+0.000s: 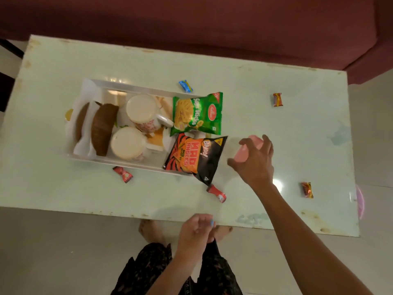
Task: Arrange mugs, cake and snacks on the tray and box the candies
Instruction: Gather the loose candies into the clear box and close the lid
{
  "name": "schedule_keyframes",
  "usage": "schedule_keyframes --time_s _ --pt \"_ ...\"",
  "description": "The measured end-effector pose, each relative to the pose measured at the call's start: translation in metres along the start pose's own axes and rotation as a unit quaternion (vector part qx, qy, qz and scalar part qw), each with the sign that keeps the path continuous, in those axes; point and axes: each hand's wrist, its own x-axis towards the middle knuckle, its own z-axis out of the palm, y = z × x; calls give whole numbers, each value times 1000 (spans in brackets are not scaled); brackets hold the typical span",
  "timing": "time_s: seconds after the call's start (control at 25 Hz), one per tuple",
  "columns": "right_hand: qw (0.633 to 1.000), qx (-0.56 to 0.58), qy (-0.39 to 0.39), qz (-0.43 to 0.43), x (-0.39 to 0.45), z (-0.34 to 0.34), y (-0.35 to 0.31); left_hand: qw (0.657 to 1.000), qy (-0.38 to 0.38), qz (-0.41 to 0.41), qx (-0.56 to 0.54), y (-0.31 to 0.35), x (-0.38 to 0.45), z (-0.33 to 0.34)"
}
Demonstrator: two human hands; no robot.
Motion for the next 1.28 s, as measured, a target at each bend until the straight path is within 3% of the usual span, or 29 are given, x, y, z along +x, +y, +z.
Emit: schedule_keyframes --time_s 0.16,0.36,0.68,0.88,0.96,1.08,1.28 --pt "994 83 -60 -49 -13 -15 28 989 5 -61 -131 32 31 58" --pt "959 217 -167 -76 -35 -36 45 947 -94 -122 -283 57 55 81" --pt "945 240 -208 -73 -41 -45 57 940 -134 -114 -291 37 60 81" --pt "888 359 -286 -35 -22 -63 80 928 -126 -162 -311 30 67 70" --pt "921 325 -214 -22 -8 -67 93 921 -139 -158 -327 31 68 69" --pt "987 145 -61 8 22 -67 117 914 -138 -141 -355 37 69 74" --pt "998 -24 -64 -4 58 -65 136 920 -135 -158 -332 39 71 83"
